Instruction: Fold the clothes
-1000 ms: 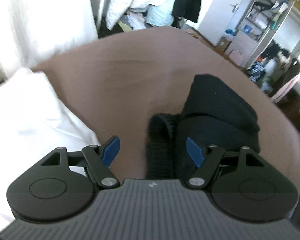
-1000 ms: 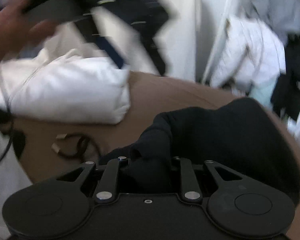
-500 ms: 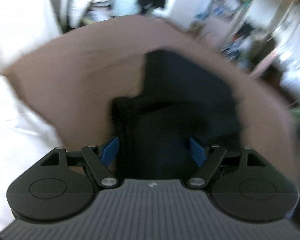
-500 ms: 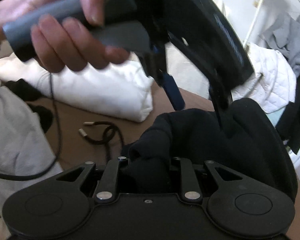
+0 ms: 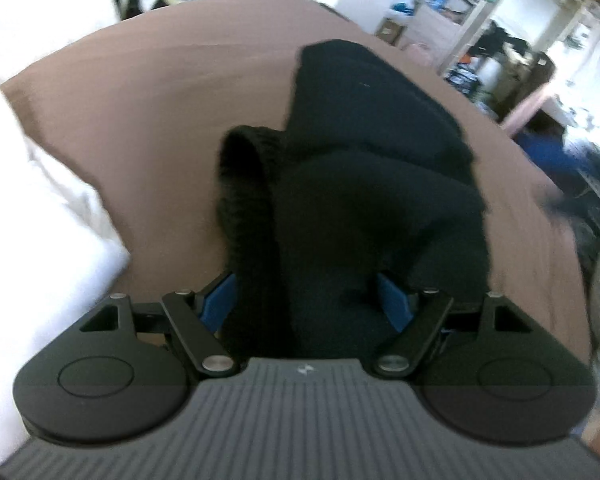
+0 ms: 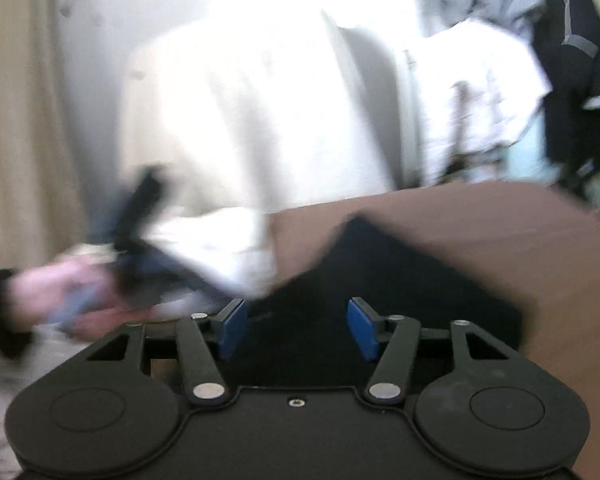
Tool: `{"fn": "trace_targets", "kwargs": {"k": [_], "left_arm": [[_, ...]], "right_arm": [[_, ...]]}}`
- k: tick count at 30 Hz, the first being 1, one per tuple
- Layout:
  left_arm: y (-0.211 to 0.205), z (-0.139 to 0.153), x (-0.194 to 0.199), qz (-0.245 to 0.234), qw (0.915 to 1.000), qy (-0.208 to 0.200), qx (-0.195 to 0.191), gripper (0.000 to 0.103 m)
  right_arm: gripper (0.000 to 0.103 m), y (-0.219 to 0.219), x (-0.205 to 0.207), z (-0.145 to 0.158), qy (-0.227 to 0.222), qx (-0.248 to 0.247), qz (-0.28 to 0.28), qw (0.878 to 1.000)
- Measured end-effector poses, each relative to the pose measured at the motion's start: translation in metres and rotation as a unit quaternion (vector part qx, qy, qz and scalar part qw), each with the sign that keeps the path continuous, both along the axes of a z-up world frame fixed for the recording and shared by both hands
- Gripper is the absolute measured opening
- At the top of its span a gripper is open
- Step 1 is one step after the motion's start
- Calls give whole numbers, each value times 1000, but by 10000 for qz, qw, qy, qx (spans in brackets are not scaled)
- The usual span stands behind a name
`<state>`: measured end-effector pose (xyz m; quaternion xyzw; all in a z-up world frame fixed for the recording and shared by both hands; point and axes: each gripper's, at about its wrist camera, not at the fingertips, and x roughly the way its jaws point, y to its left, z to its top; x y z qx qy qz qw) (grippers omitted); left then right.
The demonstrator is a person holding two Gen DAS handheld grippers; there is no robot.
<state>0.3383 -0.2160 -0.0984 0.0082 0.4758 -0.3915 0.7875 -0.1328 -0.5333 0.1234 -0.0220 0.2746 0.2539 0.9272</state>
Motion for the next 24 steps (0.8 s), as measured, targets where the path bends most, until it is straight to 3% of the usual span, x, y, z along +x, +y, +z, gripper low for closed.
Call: {"fn": "trace_targets", "kwargs": {"k": [3,4,5,6,8,9,10,11,12,16,17,21,23,24], "left_arm": [[-5,-5,-14,-174,9998,-14,33,72],[-5,-6,-20,-195,9998,31,33,57],[-5,-7,-25,-185,9998,102,-3,50],[-7,-12,-26,-154,9998,153,-19,46],[-12,-13,-32,-115,9999,-57,76,40],[-13,-12,-35,-109,9998,-154,105,33],[-14,-10,-39,-85,9997,-195,91,22],[-15,-8,-42,-62,9997,-236,77,20],[-16,-6,-45,-47,9995,-294,92,19],[-28,1,-55,-200,9977,-566,325,19],[-28,0,-55,-228,9975,-550,379,19],[-29,-3,-55,-339,9965,-488,594,20],[-25,-1,-54,-378,9958,-432,715,25],[-23,1,-53,-390,9956,-350,771,29]], "right_arm": [[65,-12,38,7,-55,-525,-165,9985],[68,-9,51,5,-39,-703,-74,9975],[76,-2,66,-1,-19,-909,40,9959],[88,3,79,-7,11,-1033,72,9946],[89,16,103,-24,211,-1080,103,9939],[76,22,111,-32,281,-998,112,9945],[51,27,115,-37,300,-941,110,9950],[27,32,120,-39,379,-1015,30,9941],[23,30,120,-35,306,-925,-111,9952],[15,-5,126,-15,207,177,-1194,9925],[14,-22,131,-14,396,817,-1456,9852],[13,-12,138,-14,353,451,-1357,9891],[14,-1,139,-15,225,123,-1213,9923],[16,-3,142,-14,268,242,-1234,9917]]}}
